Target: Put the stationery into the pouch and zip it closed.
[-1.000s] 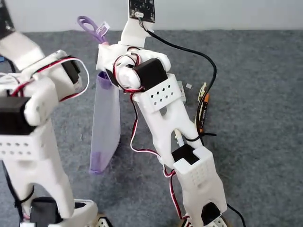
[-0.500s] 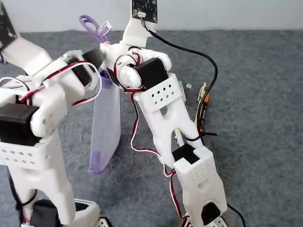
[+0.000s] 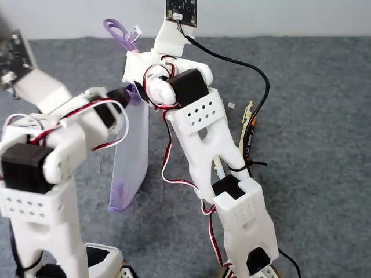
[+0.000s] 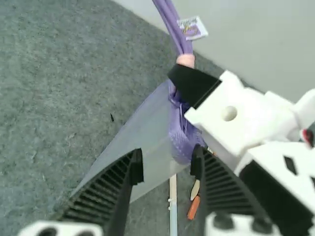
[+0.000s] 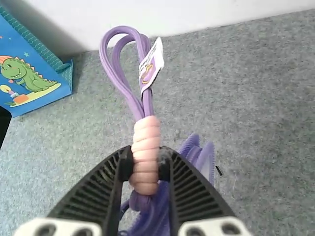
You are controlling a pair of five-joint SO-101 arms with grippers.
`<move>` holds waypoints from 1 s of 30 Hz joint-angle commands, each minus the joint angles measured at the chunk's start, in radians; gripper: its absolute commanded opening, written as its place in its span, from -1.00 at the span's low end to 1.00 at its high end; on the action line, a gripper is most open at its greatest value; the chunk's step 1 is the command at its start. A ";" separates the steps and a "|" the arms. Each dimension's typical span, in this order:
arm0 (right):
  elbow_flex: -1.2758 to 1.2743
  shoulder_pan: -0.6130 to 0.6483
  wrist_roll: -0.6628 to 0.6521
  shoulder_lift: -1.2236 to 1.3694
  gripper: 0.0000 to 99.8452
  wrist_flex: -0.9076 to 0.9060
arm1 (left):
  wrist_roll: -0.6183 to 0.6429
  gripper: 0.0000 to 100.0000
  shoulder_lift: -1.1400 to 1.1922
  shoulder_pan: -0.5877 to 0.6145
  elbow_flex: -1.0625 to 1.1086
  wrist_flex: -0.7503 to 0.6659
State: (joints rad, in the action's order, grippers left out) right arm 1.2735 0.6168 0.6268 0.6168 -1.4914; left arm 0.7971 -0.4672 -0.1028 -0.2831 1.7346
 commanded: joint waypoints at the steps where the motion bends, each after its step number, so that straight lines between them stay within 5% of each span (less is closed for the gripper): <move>1: -0.015 0.012 0.012 0.021 -0.98 -0.004 | 0.011 -0.65 -0.003 -0.012 -0.002 -0.014; 30: -0.017 0.019 0.009 -0.050 -0.98 -0.013 | 0.037 -0.65 0.121 -0.057 0.004 -0.031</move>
State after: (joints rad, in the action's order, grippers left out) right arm 1.2704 0.6153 0.6268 0.6061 -1.4914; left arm 0.8263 -0.3813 -0.1550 -0.2770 1.6993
